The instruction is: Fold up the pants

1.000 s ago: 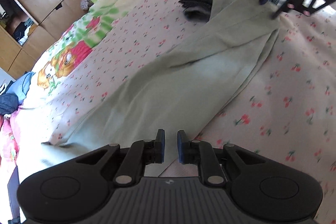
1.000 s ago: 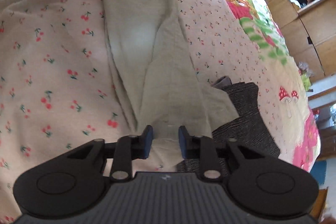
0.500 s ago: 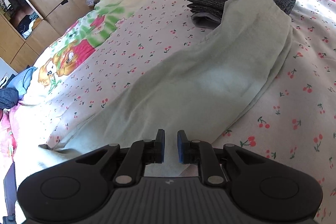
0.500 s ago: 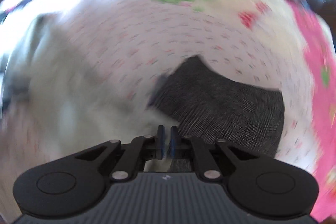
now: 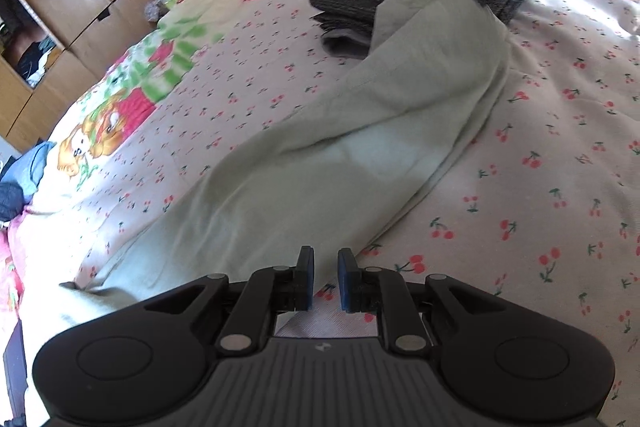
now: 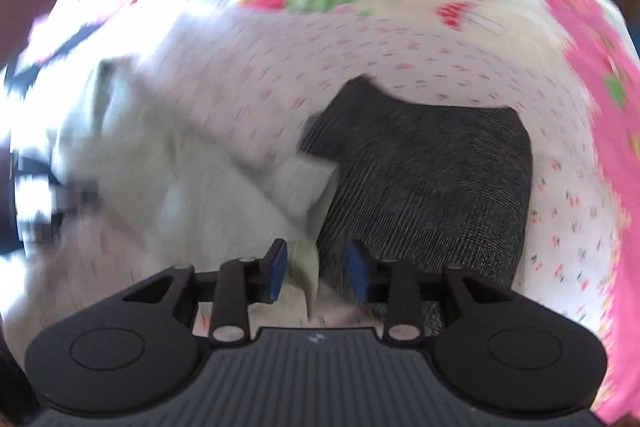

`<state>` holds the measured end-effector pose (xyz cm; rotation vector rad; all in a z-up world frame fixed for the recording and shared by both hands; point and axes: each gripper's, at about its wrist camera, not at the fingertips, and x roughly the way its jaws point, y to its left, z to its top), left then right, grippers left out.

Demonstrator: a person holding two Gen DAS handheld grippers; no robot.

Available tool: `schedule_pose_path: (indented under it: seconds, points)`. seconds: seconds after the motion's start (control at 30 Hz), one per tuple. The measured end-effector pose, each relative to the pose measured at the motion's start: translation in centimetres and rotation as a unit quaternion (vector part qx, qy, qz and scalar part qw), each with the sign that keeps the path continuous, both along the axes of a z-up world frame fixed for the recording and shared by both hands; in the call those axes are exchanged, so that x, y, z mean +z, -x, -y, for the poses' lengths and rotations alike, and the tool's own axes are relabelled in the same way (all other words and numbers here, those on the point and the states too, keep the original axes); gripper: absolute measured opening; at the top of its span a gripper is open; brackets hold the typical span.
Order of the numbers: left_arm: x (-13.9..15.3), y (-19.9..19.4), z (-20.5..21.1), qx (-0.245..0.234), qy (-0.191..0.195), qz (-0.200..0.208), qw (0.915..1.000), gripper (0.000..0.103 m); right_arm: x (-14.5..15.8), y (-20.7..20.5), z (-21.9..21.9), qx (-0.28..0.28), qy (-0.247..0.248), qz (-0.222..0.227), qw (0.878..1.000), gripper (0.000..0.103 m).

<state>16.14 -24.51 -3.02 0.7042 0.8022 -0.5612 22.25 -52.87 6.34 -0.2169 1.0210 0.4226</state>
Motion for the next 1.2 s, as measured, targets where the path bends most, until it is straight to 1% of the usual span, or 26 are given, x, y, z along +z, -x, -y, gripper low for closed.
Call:
schedule_pose_path:
  seconds: [0.07, 0.13, 0.17, 0.2, 0.23, 0.3, 0.4, 0.5, 0.57, 0.6, 0.67, 0.7, 0.73, 0.77, 0.8, 0.87, 0.9, 0.93, 1.0, 1.07, 1.1, 1.13, 1.17, 1.2]
  points:
    - [-0.1, 0.1, 0.3, -0.006, 0.002, 0.000, 1.0000, 0.030, -0.2, 1.2, -0.4, 0.030, 0.034, 0.004, 0.999, 0.035]
    - [-0.2, 0.1, 0.6, -0.005, 0.004, 0.001, 1.0000, 0.030, -0.2, 2.6, -1.2, 0.066, 0.077, 0.017, 0.995, 0.035]
    - [-0.2, 0.1, 0.6, -0.002, 0.005, -0.002, 1.0000, 0.030, -0.2, 3.4, -1.9, 0.098, 0.097, 0.026, 0.990, 0.035]
    - [-0.2, 0.1, 0.7, 0.002, 0.007, -0.005, 1.0000, 0.030, -0.4, 4.3, -2.8, 0.137, 0.119, 0.035, 0.983, 0.035]
    - [-0.2, 0.2, 0.7, 0.005, 0.008, -0.006, 0.9999, 0.030, -0.8, 5.3, -3.7, 0.176, 0.146, 0.052, 0.972, 0.035]
    - [-0.2, 0.2, 0.7, 0.007, 0.008, -0.007, 0.9999, 0.030, -2.0, 7.0, -5.4, 0.256, 0.189, 0.084, 0.944, 0.035]
    - [-0.2, 0.4, 0.6, 0.003, 0.005, -0.004, 1.0000, 0.030, -4.3, 8.7, -7.0, 0.328, 0.236, 0.136, 0.904, 0.035]
    - [-0.3, 0.5, 0.6, 0.003, 0.003, -0.002, 1.0000, 0.030, -6.2, 9.6, -7.7, 0.388, 0.268, 0.166, 0.866, 0.036]
    - [-0.4, 0.4, 0.5, 0.005, 0.004, -0.002, 1.0000, 0.030, -6.9, 9.7, -7.6, 0.416, 0.279, 0.171, 0.848, 0.038]
    - [-0.4, 0.4, 0.5, 0.006, 0.005, -0.001, 1.0000, 0.030, -7.1, 9.6, -7.7, 0.418, 0.284, 0.174, 0.845, 0.038]
    - [-0.6, 0.3, 0.6, 0.008, 0.007, -0.002, 0.9999, 0.030, -7.4, 8.5, -7.8, 0.405, 0.288, 0.181, 0.849, 0.037]
    - [-0.7, 0.3, 0.7, 0.007, 0.007, -0.002, 0.9999, 0.030, -7.3, 7.9, -7.9, 0.393, 0.285, 0.185, 0.854, 0.036]
    - [-0.7, 0.3, 0.7, 0.007, 0.007, -0.001, 0.9999, 0.030, -7.3, 7.1, -8.1, 0.376, 0.281, 0.183, 0.864, 0.034]
    - [-0.6, 0.3, 0.7, 0.007, 0.007, 0.000, 1.0000, 0.030, -7.1, 6.1, -8.3, 0.356, 0.273, 0.171, 0.877, 0.013]
    - [-0.5, 0.3, 0.7, 0.007, 0.007, 0.000, 1.0000, 0.030, -6.6, 5.4, -8.5, 0.329, 0.257, 0.154, 0.896, 0.003]
    - [-0.3, 0.2, 0.4, 0.010, 0.009, 0.001, 0.9999, 0.030, -4.8, 2.9, -8.1, 0.252, 0.203, 0.112, 0.939, 0.003]
    - [-0.3, 0.1, 0.3, 0.013, 0.010, -0.001, 0.9999, 0.030, -3.9, 1.8, -7.8, 0.218, 0.178, 0.094, 0.955, 0.003]
    - [-0.3, 0.1, 0.2, 0.017, 0.010, -0.002, 0.9998, 0.030, -3.0, 0.8, -7.4, 0.184, 0.156, 0.085, 0.967, 0.003]
    - [-0.4, -0.2, 0.0, 0.025, 0.011, -0.005, 0.9996, 0.030, -1.4, -1.5, -6.4, 0.116, 0.107, 0.066, 0.985, 0.003]
    - [-0.5, -0.5, -0.2, 0.028, 0.013, -0.005, 0.9995, 0.030, -0.2, -4.5, -4.9, 0.040, 0.030, 0.030, 0.998, 0.004]
    - [-0.5, -0.7, -0.2, 0.028, 0.013, -0.003, 0.9995, 0.030, -0.1, -6.4, -3.9, 0.000, -0.011, -0.007, 1.000, 0.004]
    - [-0.4, -0.8, -0.2, 0.026, 0.013, 0.000, 0.9996, 0.030, -0.3, -7.9, -2.8, -0.042, -0.051, -0.032, 0.997, 0.004]
    - [-0.4, -0.9, -0.1, 0.024, 0.013, 0.004, 0.9996, 0.030, -0.5, -9.1, -1.9, -0.071, -0.083, -0.043, 0.993, 0.007]
    - [-0.5, -1.1, -0.1, 0.022, 0.012, 0.005, 0.9997, 0.030, -0.8, -9.8, -1.2, -0.082, -0.103, -0.054, 0.990, 0.012]
